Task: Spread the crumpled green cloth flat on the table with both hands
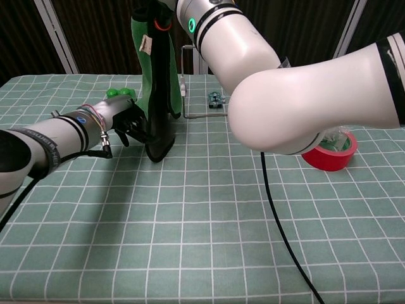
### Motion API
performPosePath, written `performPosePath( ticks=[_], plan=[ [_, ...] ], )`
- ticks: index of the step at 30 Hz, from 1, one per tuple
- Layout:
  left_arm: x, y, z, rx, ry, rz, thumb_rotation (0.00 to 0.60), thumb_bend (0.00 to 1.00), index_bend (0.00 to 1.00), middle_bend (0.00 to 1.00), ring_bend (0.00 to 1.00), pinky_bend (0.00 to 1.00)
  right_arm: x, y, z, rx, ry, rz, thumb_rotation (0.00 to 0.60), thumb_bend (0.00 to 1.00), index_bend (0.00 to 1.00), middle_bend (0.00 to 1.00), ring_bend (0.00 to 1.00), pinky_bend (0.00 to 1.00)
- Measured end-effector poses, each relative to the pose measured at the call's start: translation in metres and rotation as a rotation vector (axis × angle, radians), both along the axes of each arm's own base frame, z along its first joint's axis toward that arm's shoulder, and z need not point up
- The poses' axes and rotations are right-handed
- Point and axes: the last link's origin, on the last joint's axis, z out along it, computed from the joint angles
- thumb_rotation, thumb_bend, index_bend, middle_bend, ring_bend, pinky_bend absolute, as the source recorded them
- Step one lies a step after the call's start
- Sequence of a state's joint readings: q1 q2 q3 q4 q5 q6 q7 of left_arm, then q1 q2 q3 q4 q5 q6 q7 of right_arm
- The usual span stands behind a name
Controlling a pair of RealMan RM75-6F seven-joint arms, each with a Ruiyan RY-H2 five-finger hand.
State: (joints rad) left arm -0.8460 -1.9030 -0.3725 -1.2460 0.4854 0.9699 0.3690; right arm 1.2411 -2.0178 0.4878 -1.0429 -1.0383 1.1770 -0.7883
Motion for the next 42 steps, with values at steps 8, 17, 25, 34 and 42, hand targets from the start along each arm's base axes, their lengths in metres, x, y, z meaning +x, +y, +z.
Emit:
performPosePath(
  ticks=[8, 17, 25, 34, 42],
  plan=[
    [-0.002, 0.000, -0.001, 0.022, -0.021, 0.003, 0.600, 0.45, 0.76, 0.54, 0.38, 0.45, -0.004, 0.001, 0.002, 0.003, 0.003, 0.002, 0.600, 0.44, 0.62, 0.20, 0.04, 0.00],
    [-0.011, -0.001, 0.013, 0.048, -0.003, -0.053, 0.600, 0.53, 0.78, 0.55, 0.38, 0.45, -0.014, 0.003, 0.013, 0.013, -0.033, 0.004, 0.600, 0.44, 0.62, 0.19, 0.04, 0.00],
    [-0.022, -0.002, 0.052, 0.104, 0.037, -0.151, 0.600, 0.53, 0.78, 0.55, 0.38, 0.45, -0.035, 0.012, 0.037, 0.067, -0.127, -0.003, 0.600, 0.44, 0.62, 0.19, 0.04, 0.00],
    [-0.031, 0.003, 0.101, 0.197, 0.107, -0.232, 0.600, 0.53, 0.78, 0.55, 0.38, 0.45, -0.064, 0.004, 0.078, 0.147, -0.258, -0.059, 0.600, 0.43, 0.62, 0.19, 0.04, 0.00],
    [-0.040, 0.022, 0.118, 0.279, 0.170, -0.220, 0.600, 0.53, 0.78, 0.55, 0.38, 0.44, -0.073, -0.006, 0.080, 0.273, -0.326, -0.099, 0.600, 0.44, 0.62, 0.18, 0.02, 0.00]
  ],
)
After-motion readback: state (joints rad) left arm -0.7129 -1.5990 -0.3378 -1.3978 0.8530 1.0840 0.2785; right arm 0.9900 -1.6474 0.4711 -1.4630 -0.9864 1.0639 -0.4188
